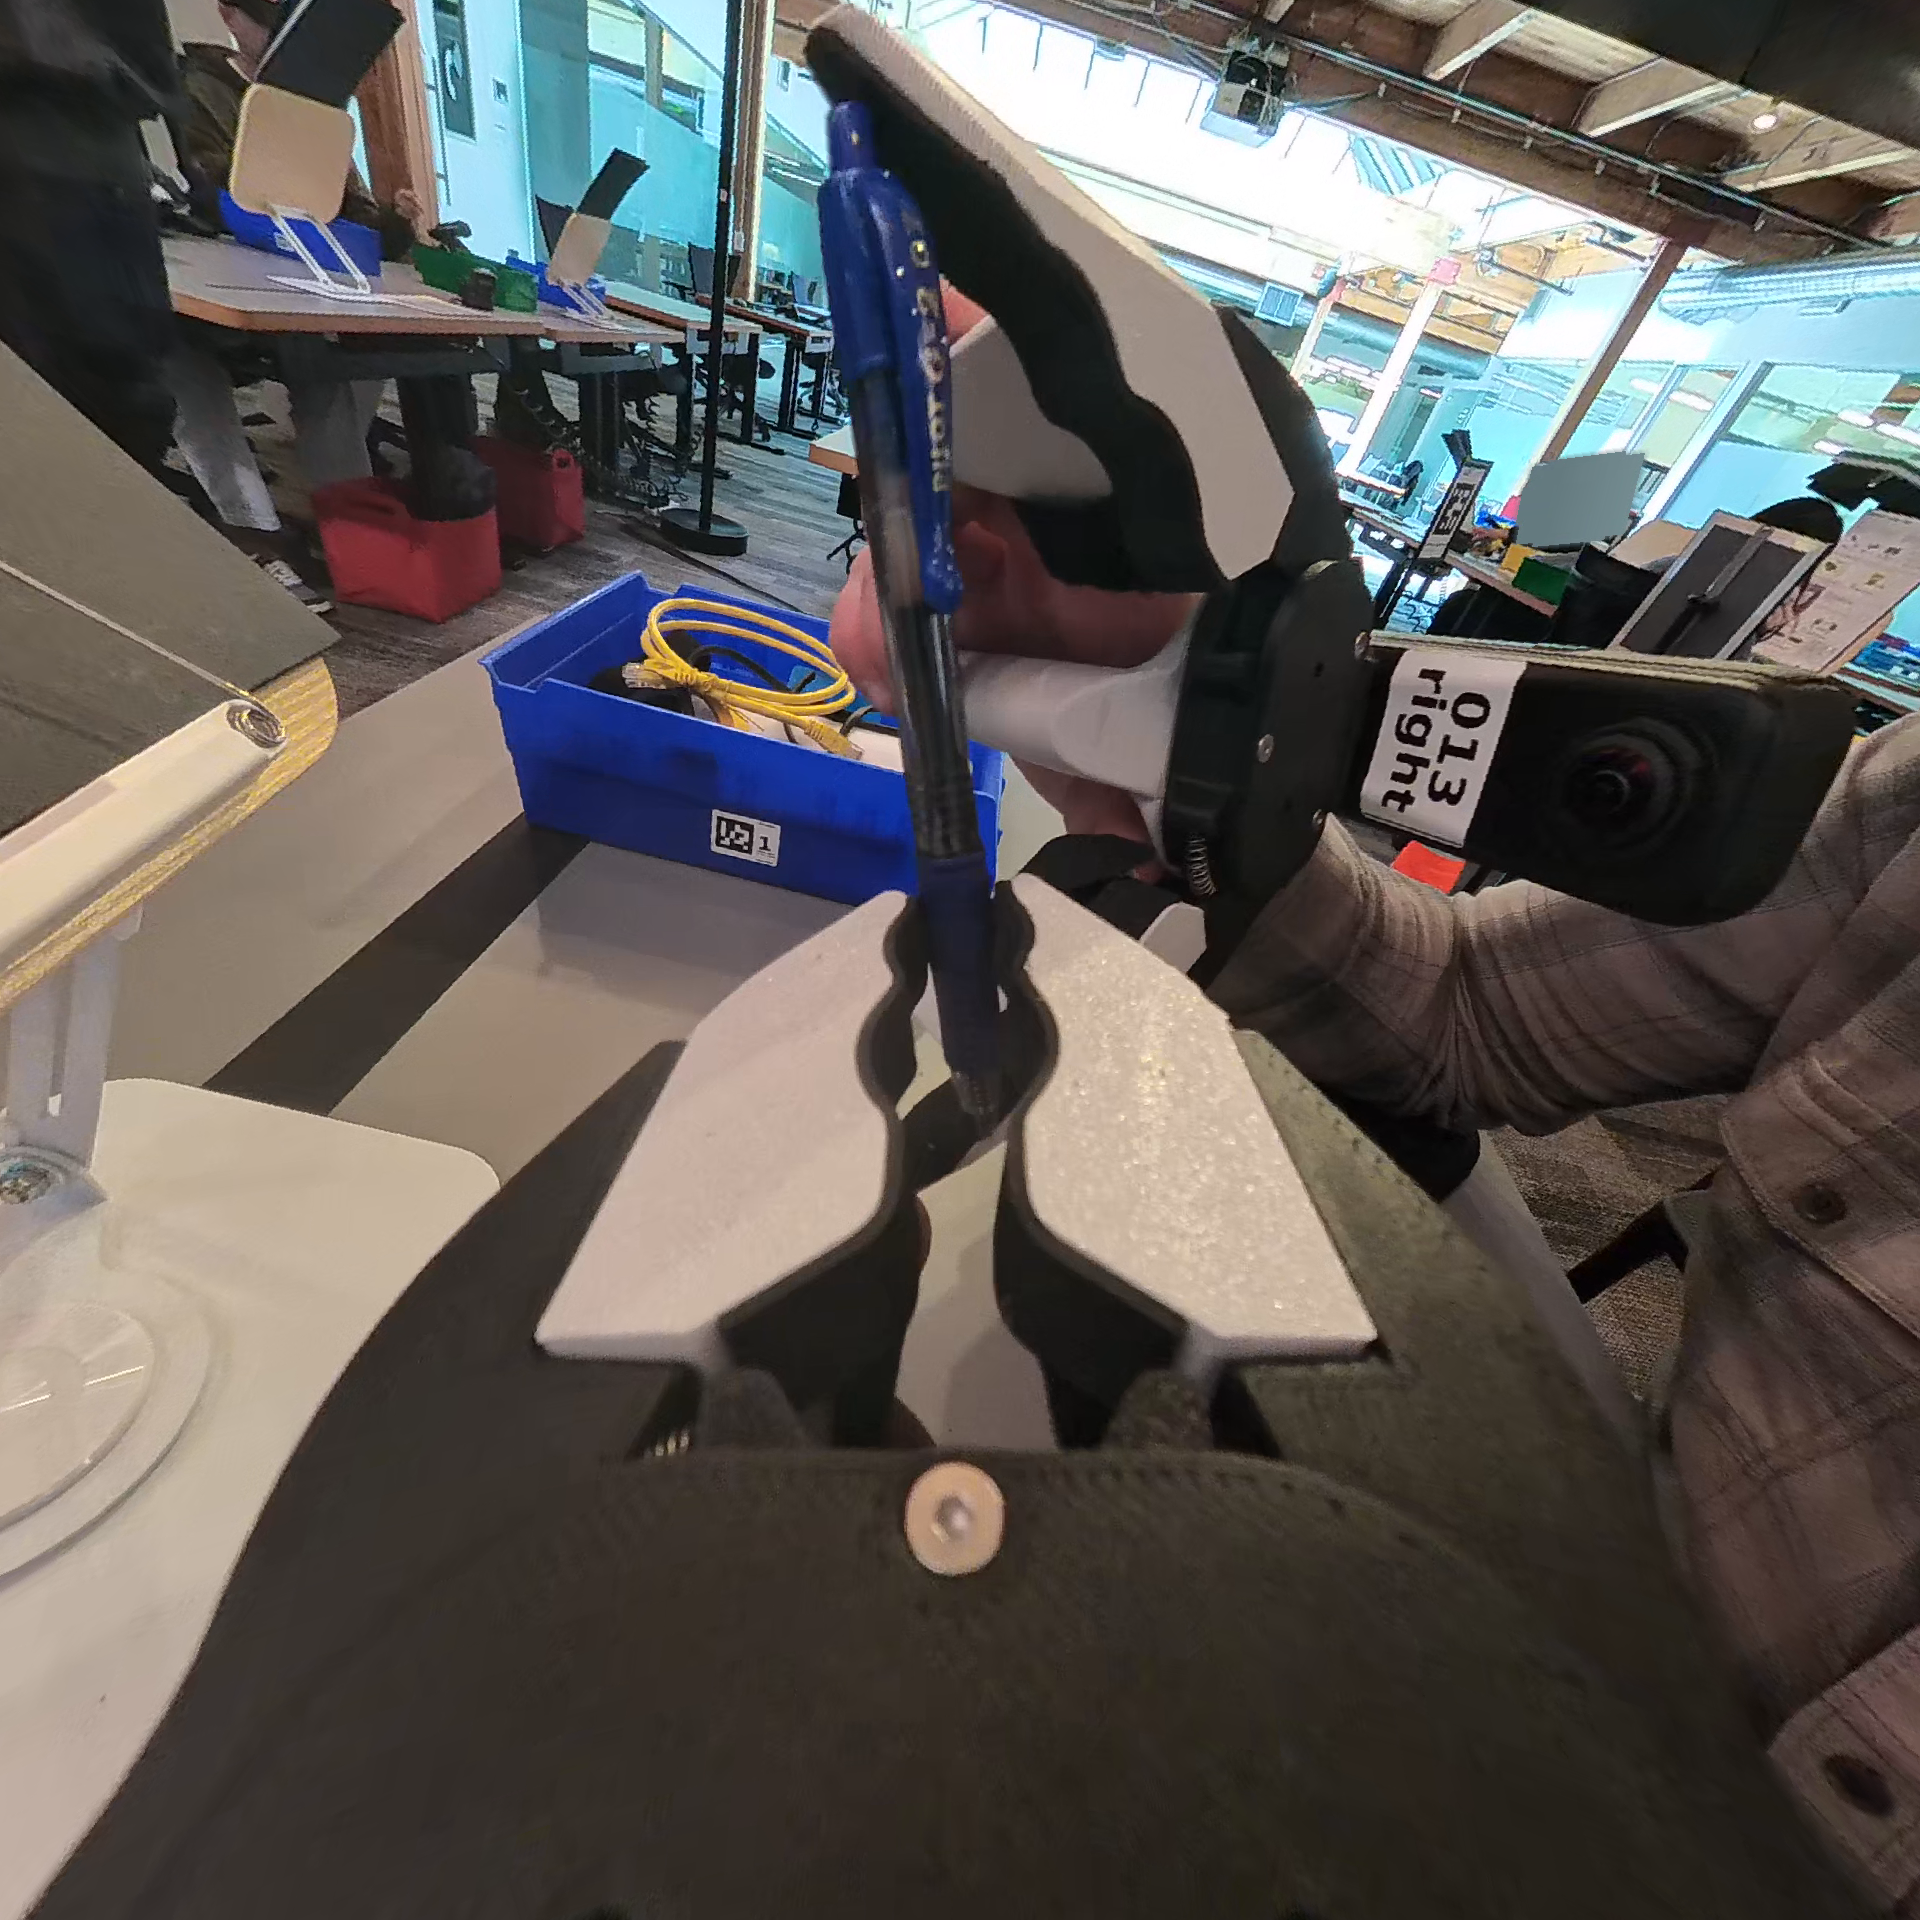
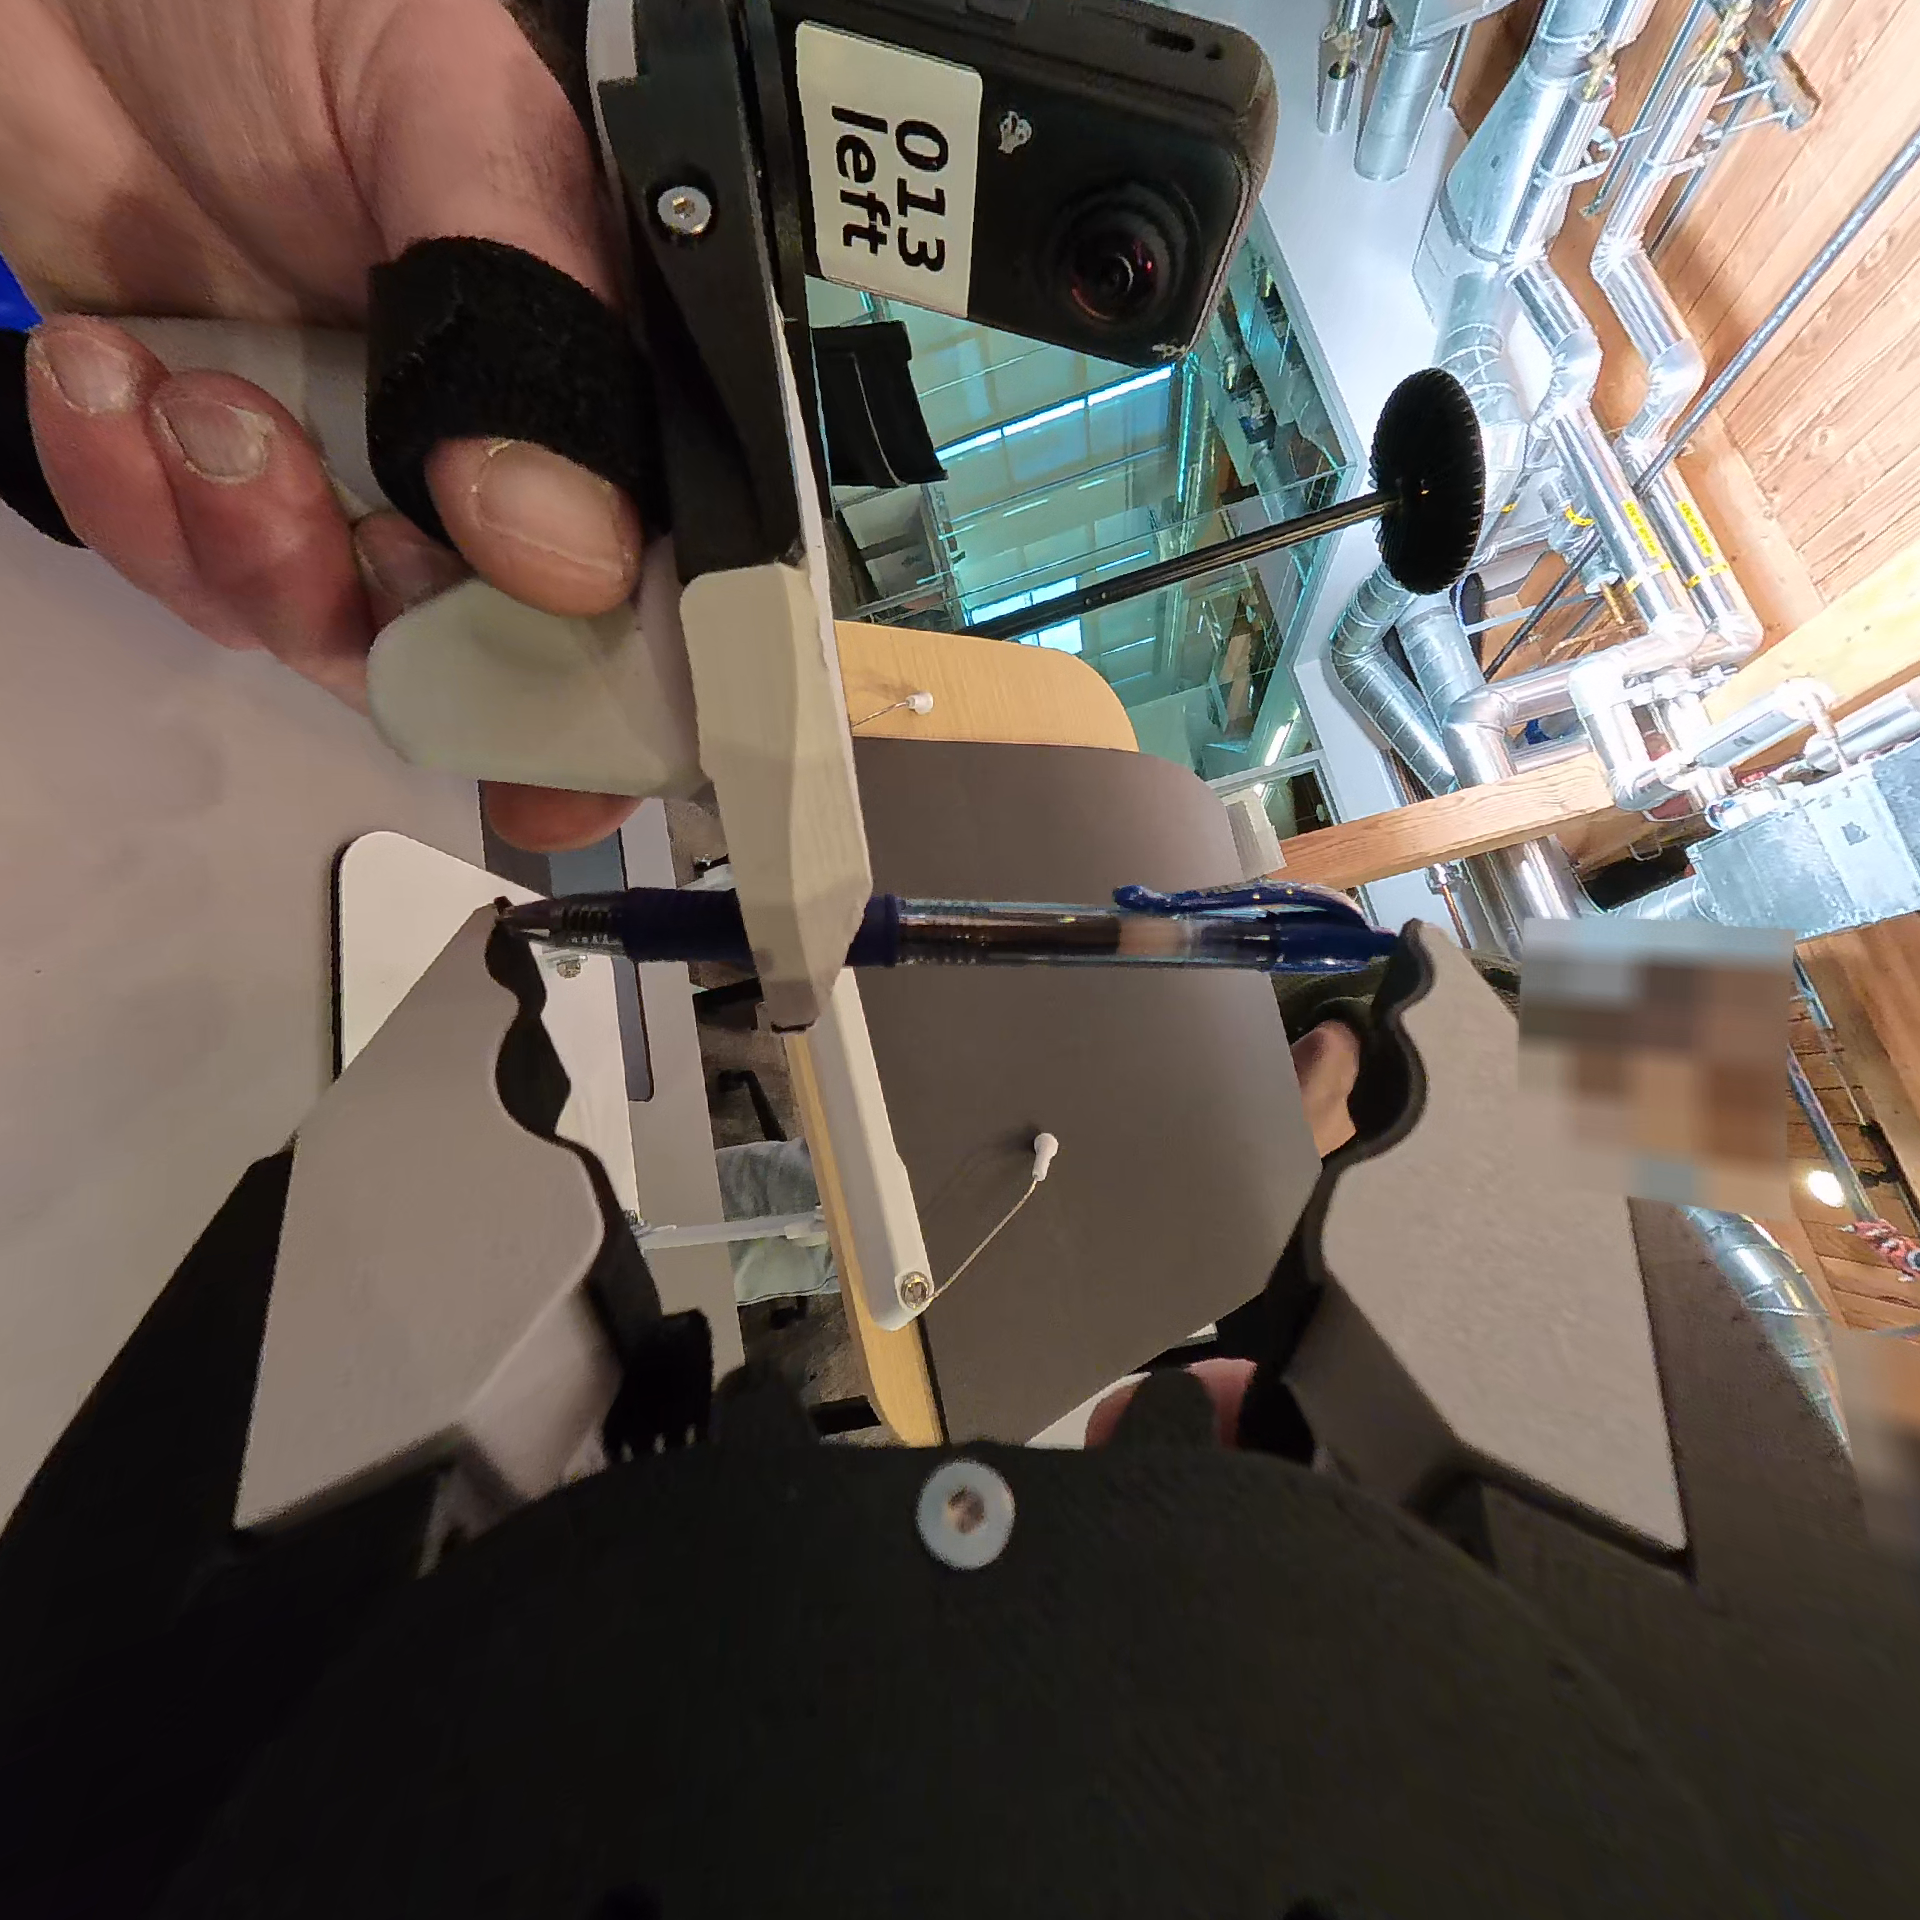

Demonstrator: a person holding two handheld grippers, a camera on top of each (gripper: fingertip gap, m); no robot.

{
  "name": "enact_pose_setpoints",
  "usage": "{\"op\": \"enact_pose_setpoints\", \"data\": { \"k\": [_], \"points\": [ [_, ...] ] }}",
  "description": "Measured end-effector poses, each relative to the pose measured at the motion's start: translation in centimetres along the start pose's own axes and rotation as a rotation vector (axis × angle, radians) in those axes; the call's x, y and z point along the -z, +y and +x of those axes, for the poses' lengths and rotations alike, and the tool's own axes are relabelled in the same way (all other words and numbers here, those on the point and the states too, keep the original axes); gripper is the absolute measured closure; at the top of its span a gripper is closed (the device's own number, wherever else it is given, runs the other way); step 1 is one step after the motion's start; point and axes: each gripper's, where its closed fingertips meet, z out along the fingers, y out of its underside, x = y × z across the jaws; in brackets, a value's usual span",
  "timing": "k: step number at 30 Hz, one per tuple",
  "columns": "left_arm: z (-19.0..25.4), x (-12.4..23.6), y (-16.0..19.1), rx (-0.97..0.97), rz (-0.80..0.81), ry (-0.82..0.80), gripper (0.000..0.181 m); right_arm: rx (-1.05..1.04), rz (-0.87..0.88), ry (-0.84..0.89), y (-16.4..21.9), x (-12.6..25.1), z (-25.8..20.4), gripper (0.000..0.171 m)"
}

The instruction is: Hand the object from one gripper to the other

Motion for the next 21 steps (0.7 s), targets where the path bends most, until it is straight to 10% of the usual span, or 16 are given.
{"op": "enact_pose_setpoints", "data": {
  "k": [21],
  "points": [
    [-0.15,-0.13,-0.15,-0.016,0.012,-0.022,0.169,-0.015,-0.027,-0.024,0.25,0.03,-0.24,0.025]
  ]
}}
